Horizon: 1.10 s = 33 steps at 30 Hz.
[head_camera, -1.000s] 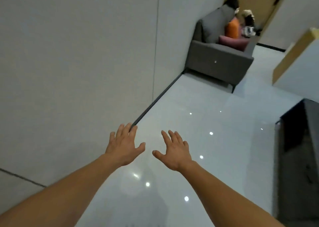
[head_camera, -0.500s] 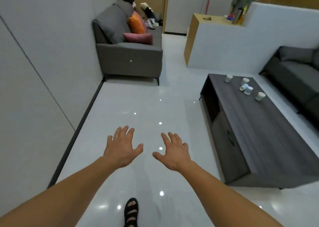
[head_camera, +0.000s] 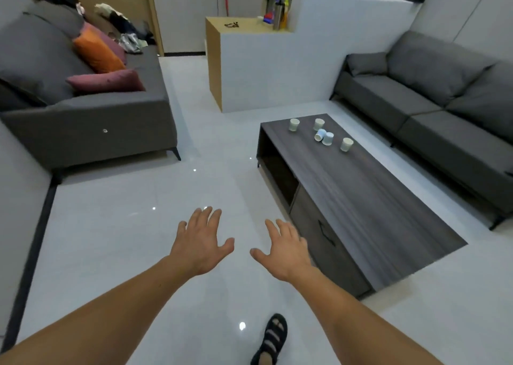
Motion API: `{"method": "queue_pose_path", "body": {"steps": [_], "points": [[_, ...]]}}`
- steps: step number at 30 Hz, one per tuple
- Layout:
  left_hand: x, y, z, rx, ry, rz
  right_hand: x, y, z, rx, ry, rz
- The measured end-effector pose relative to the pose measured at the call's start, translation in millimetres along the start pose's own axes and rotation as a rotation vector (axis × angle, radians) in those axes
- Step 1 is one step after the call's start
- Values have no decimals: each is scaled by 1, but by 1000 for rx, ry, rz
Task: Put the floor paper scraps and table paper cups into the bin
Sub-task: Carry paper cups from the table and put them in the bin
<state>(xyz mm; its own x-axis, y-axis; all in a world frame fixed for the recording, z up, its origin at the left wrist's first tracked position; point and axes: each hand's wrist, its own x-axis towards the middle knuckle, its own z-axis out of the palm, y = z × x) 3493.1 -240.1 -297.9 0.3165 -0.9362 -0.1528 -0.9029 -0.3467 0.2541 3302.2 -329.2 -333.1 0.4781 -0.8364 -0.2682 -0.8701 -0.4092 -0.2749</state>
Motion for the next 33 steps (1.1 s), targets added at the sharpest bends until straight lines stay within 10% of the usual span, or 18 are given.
{"method": "queue_pose_path", "body": {"steps": [33], "points": [[697,156,-66,41,-99,384,549,224,-214,128,-56,402]]}}
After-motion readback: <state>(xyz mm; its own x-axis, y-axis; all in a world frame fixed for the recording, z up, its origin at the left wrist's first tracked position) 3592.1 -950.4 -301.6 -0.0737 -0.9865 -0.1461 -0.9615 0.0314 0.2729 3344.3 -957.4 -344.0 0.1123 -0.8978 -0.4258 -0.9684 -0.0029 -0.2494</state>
